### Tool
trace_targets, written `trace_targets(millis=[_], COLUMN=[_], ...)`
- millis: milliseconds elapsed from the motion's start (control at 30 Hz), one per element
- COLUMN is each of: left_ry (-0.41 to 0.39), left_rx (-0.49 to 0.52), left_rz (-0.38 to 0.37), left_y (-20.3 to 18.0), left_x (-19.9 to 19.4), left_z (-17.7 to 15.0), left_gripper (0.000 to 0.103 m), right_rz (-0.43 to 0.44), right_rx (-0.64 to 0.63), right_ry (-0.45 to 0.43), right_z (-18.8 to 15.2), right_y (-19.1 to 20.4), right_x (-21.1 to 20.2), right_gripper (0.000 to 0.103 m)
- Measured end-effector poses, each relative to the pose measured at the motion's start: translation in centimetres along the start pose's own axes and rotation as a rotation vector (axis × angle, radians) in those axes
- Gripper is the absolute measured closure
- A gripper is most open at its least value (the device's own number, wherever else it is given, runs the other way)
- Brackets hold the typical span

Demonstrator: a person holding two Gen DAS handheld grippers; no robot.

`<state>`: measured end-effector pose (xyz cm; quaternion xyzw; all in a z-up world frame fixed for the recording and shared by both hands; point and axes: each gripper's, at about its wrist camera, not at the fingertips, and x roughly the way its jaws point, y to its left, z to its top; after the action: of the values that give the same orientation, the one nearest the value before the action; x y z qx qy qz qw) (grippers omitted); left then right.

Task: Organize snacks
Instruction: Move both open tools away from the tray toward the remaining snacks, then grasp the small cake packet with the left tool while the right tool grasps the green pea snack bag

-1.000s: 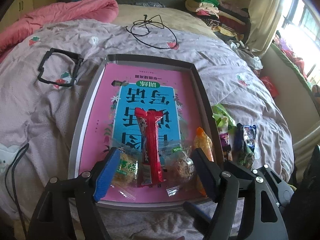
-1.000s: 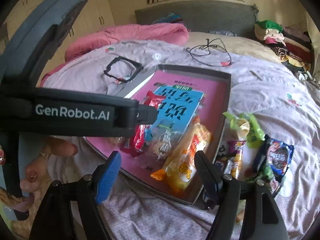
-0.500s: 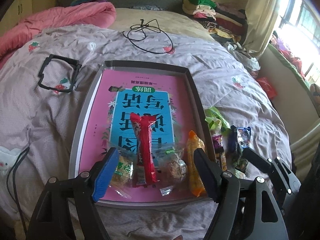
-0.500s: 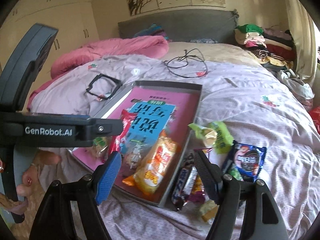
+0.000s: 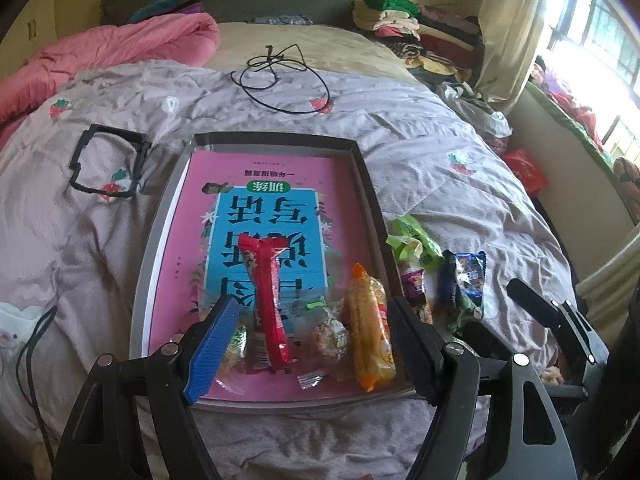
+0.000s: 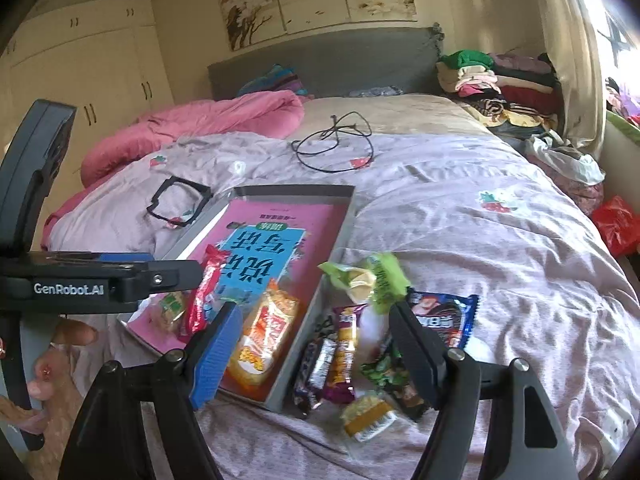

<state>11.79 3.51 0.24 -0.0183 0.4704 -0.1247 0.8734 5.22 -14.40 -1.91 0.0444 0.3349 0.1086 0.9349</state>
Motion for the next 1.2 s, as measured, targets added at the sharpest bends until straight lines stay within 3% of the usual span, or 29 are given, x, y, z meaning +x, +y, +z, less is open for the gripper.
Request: trace_targets(millis=[867,1200], left_ry=[0.013,0.043], left_rx=[0.089,0.144], left_rz=[-0.062,-0.089], left_y=[-4.1,-5.8], left_x=[-0.3,0.2], left_z=[-0.5,-1.5], left_gripper=[0.025,0.025], right_rz=[-0.136,-0.132], right_rx=[0.169,0.187], right_ry=[-0.004,0.033], right_z=[-0.9,-1.3], right_y=[-7.1,-8.4], right_x=[-3.1,-2.9], right_gripper=[0.027,0.027])
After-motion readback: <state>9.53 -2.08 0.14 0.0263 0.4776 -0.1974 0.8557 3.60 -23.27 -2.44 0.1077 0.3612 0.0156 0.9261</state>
